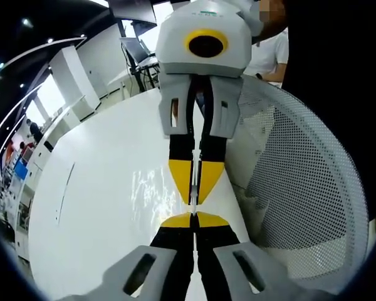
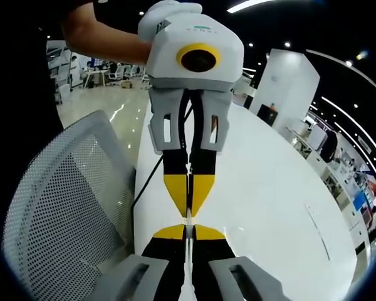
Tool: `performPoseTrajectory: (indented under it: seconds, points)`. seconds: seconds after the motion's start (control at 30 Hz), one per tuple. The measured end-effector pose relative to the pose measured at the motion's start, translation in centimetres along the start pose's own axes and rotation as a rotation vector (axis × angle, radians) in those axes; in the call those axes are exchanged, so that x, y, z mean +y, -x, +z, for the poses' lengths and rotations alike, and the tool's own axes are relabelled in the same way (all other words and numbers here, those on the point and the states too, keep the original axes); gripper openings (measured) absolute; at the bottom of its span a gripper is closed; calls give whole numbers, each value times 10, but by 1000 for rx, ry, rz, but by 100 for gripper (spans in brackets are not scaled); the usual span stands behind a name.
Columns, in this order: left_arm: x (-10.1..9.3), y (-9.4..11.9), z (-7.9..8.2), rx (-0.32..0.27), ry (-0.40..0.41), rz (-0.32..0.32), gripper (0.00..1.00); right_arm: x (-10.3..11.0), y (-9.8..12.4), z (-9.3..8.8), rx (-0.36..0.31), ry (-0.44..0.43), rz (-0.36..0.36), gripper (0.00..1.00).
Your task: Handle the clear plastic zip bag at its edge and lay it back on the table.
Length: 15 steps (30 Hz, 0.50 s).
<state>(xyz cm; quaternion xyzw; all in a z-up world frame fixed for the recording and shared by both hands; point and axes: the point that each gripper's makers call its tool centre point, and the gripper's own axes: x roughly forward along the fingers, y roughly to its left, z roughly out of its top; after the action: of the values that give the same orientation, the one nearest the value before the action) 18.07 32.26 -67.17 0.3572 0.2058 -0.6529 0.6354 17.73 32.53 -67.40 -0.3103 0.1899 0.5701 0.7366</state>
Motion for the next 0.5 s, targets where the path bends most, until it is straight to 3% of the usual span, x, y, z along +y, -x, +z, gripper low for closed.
performPoseTrajectory:
  seconds: [0.5]
  points:
    - [-1,1,2,4,-4,3,0,0,3,-3,4,-9,-6,0]
